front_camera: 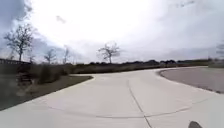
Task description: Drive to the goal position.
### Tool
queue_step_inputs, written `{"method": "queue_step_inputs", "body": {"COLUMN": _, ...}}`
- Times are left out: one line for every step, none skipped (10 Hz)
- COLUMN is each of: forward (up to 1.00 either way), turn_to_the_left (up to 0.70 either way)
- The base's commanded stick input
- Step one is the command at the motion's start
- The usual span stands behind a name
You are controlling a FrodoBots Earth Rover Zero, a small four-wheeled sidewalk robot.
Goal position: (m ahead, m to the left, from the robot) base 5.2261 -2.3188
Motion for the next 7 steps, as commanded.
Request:
{"method": "queue_step_inputs", "body": {"forward": 1.0, "turn_to_the_left": -0.07}}
{"method": "queue_step_inputs", "body": {"forward": 1.0, "turn_to_the_left": -0.12}}
{"method": "queue_step_inputs", "body": {"forward": 1.0, "turn_to_the_left": -0.17}}
{"method": "queue_step_inputs", "body": {"forward": 1.0, "turn_to_the_left": -0.21}}
{"method": "queue_step_inputs", "body": {"forward": 1.0, "turn_to_the_left": -0.26}}
{"method": "queue_step_inputs", "body": {"forward": 1.0, "turn_to_the_left": -0.3}}
{"method": "queue_step_inputs", "body": {"forward": 1.0, "turn_to_the_left": -0.35}}
